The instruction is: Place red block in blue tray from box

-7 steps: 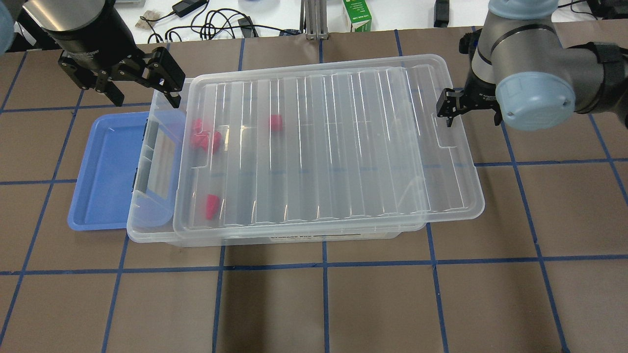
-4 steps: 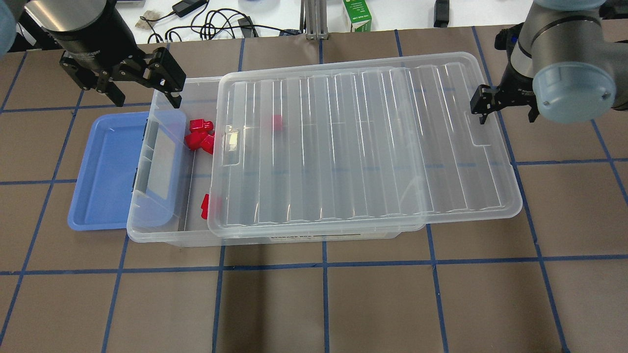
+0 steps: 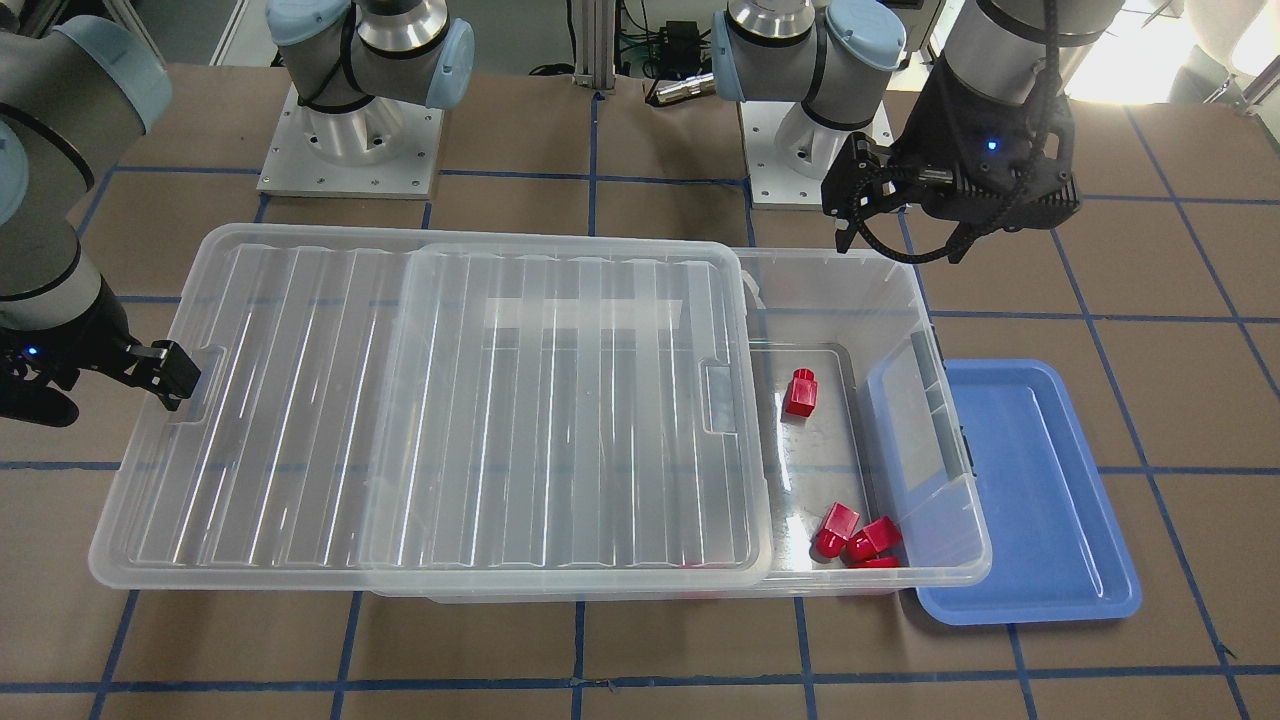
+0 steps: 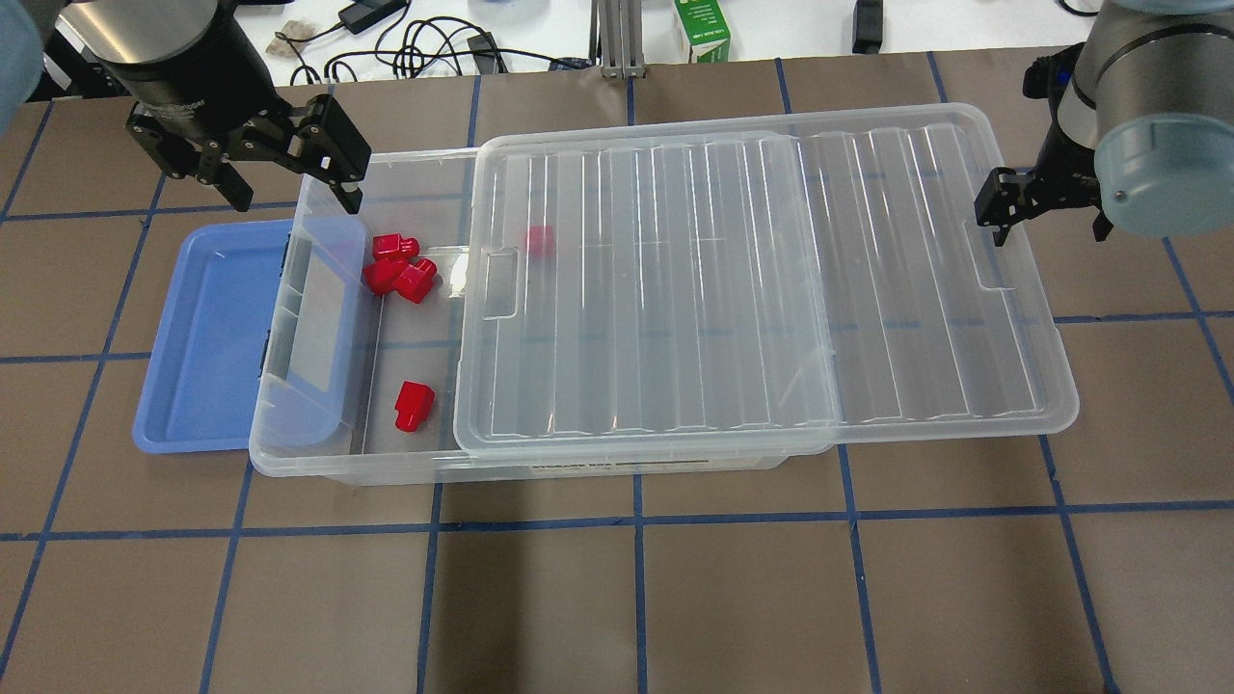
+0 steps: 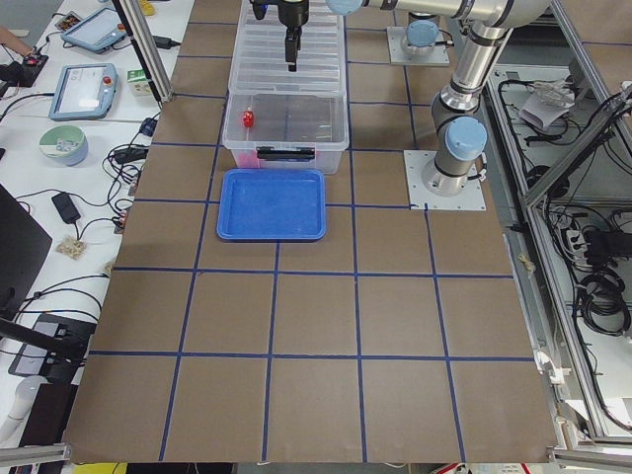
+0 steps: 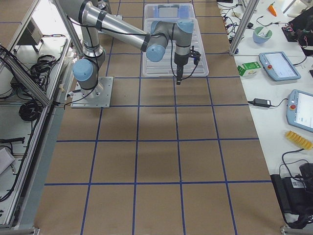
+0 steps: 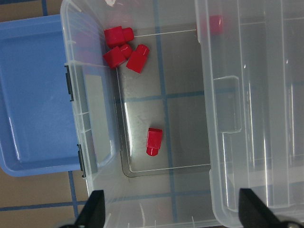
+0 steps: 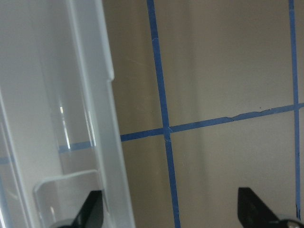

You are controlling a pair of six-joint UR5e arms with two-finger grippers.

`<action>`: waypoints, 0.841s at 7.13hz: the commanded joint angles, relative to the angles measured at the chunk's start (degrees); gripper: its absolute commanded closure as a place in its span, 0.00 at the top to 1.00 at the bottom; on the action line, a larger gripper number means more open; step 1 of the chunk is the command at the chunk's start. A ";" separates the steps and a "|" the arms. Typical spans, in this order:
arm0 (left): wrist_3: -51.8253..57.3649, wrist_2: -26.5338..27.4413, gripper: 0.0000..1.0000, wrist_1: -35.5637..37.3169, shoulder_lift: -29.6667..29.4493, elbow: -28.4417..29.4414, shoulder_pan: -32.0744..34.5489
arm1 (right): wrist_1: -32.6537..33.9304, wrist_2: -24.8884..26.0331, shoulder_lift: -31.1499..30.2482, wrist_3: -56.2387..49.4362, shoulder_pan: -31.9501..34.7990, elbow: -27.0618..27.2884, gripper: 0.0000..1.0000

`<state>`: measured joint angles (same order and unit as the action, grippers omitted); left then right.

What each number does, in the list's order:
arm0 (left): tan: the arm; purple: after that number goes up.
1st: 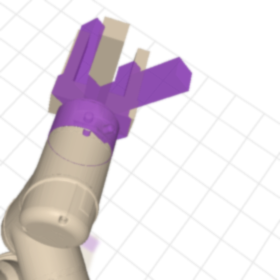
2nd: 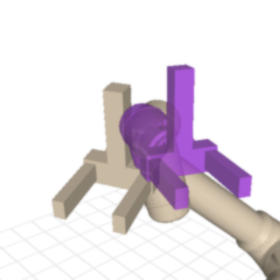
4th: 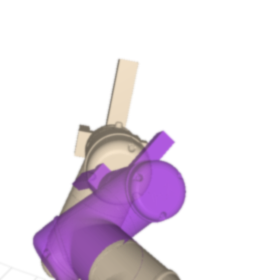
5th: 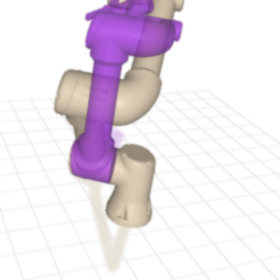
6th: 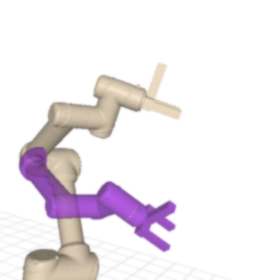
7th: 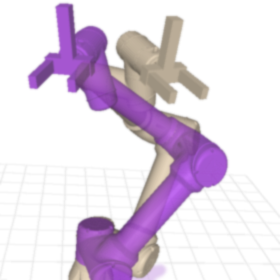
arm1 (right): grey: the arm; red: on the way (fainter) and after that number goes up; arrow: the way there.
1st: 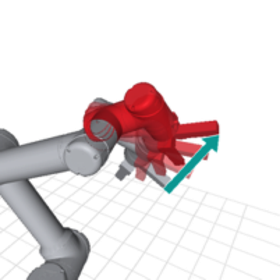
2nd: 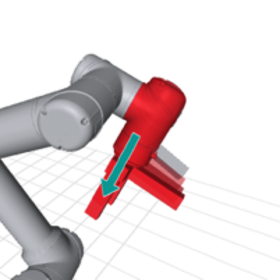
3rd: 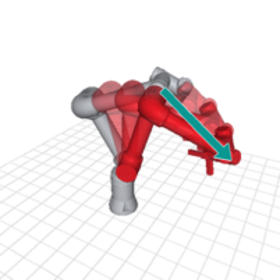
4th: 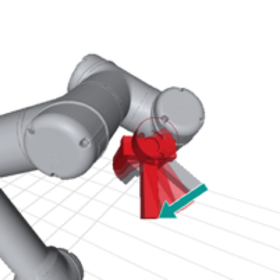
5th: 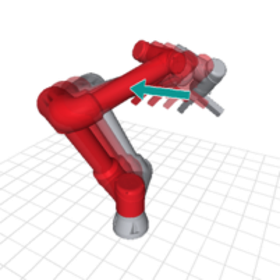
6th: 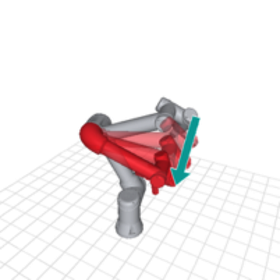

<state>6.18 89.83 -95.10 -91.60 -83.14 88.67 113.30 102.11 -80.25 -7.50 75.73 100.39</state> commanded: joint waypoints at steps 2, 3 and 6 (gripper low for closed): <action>-0.03 -0.18 1.00 0.00 0.02 0.00 0.01 | -0.18 -1.19 -0.79 1.07 0.72 -0.81 1.00; -0.03 -0.27 1.00 0.00 -0.33 0.00 0.01 | -1.40 -9.56 -2.97 1.17 0.90 -1.42 1.00; 4.95 0.17 1.00 7.77 -3.83 -8.84 -0.08 | -19.30 -14.66 -10.27 10.08 7.99 -10.80 1.00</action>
<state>8.32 89.68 -92.15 -93.60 -87.77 88.57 100.47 88.18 -88.01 -2.31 79.91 93.58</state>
